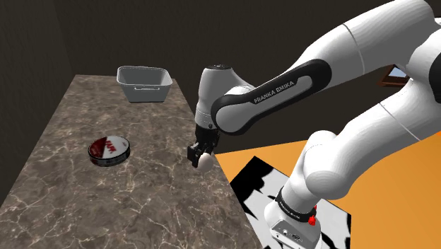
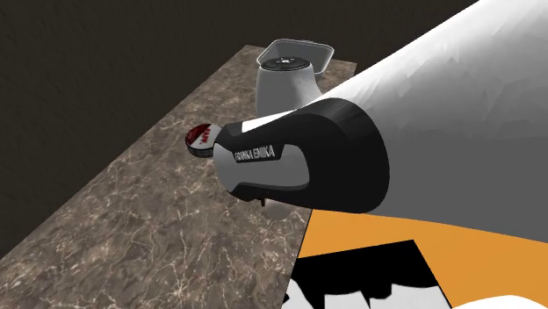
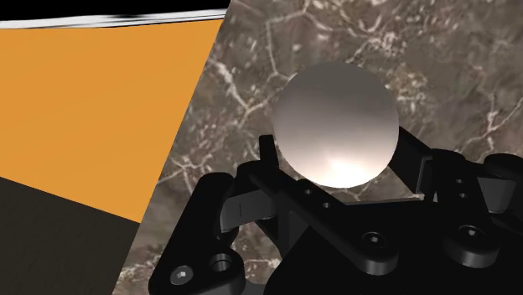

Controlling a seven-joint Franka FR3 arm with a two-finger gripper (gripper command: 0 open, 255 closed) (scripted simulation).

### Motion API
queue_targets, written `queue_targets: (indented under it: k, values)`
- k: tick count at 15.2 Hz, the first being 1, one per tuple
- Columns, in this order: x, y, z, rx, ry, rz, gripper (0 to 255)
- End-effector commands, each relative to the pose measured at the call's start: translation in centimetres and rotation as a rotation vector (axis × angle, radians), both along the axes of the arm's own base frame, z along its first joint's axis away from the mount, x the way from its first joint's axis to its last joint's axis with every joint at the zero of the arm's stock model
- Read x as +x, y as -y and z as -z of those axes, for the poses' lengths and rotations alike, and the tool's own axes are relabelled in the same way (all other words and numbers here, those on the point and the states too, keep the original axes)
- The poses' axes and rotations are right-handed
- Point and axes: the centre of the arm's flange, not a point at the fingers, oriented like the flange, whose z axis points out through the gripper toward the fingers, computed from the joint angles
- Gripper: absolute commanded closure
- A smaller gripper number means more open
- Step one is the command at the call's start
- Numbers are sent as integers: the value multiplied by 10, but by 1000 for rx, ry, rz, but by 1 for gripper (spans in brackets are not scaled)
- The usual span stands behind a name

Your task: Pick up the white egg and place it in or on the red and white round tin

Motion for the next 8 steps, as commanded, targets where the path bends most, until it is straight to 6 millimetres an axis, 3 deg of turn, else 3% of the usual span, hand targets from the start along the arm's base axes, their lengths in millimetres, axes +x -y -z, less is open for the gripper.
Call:
queue_targets:
  k: [1,8]
  values:
    - [0,0,-5,0,0,0,255]
    - [0,0,-42,0,0,0,255]
